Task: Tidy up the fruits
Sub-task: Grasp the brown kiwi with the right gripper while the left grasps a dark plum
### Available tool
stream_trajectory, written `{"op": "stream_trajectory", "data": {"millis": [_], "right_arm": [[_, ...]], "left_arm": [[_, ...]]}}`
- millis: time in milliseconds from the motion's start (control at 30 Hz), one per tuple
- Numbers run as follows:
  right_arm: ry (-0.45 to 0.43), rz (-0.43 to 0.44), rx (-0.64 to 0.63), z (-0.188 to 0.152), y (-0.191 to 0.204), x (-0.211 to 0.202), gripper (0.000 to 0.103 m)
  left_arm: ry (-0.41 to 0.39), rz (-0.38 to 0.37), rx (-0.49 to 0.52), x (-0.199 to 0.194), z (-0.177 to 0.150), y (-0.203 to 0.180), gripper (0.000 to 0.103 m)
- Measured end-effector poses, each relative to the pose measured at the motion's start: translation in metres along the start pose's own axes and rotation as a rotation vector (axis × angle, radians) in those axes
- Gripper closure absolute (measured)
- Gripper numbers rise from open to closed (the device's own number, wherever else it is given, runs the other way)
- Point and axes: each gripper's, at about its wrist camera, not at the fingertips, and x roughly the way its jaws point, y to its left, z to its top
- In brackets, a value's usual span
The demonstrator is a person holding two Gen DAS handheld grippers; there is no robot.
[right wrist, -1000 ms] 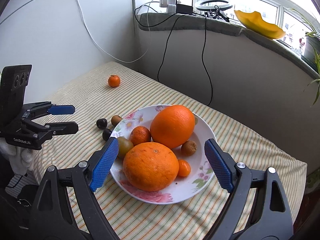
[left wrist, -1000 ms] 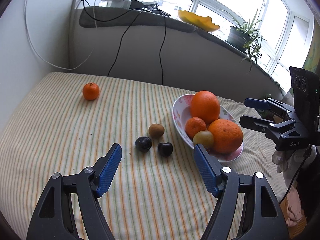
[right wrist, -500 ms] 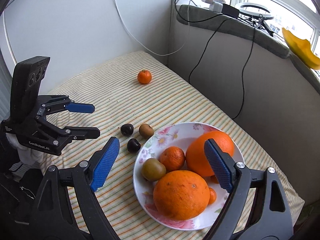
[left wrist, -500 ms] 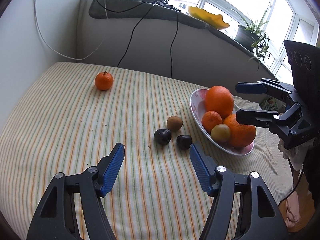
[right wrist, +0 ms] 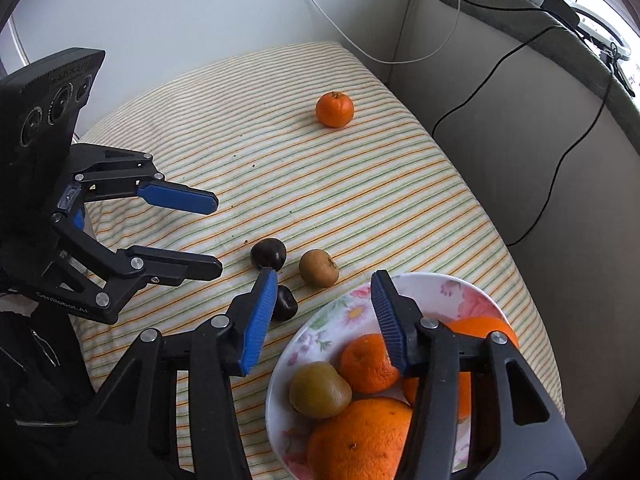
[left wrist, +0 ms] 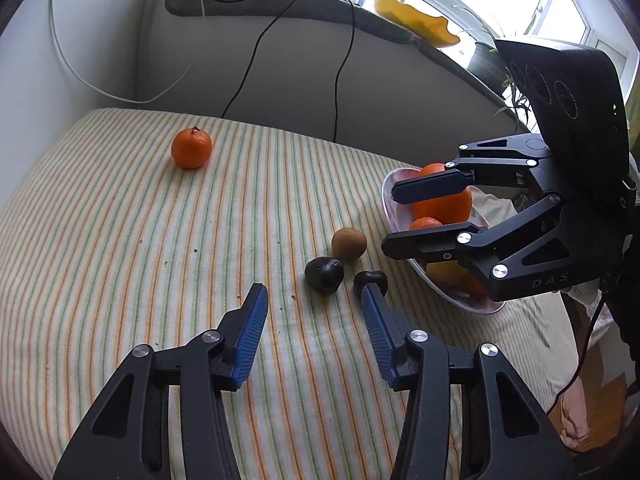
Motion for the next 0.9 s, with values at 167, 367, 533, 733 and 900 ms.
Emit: {"op": "stream_trajectory", "data": {"millis": [167,367,533,733,900], "right_arm": [[0.054,0.011,-0.056,0.012,0.005,0.013,0.054],[0.148,0.025,-0.124,0.023,0.008,0.034,0.062],[0.183,0.031,-0.150,0.028,0.009,0.045,0.064],[0.206,0.045,-0.156,0.031,0.005,0.052,0.067],[0.225,0.084,-0.156,0.033,0.003,0.054,0.071]], "left_arm": [[0.014,-0.003,0.011,0.006,0.003,0.000,0.061],[0.035,0.000,0.035,0.018,0.008,-0.004,0.065],[0.053,-0.001,0.040,0.027,0.009,-0.004,0.066],[0.070,-0.003,0.049,0.037,0.011,-0.007,0.068],[0.073,-0.004,0.055,0.044,0.015,-0.008,0.071]]}}
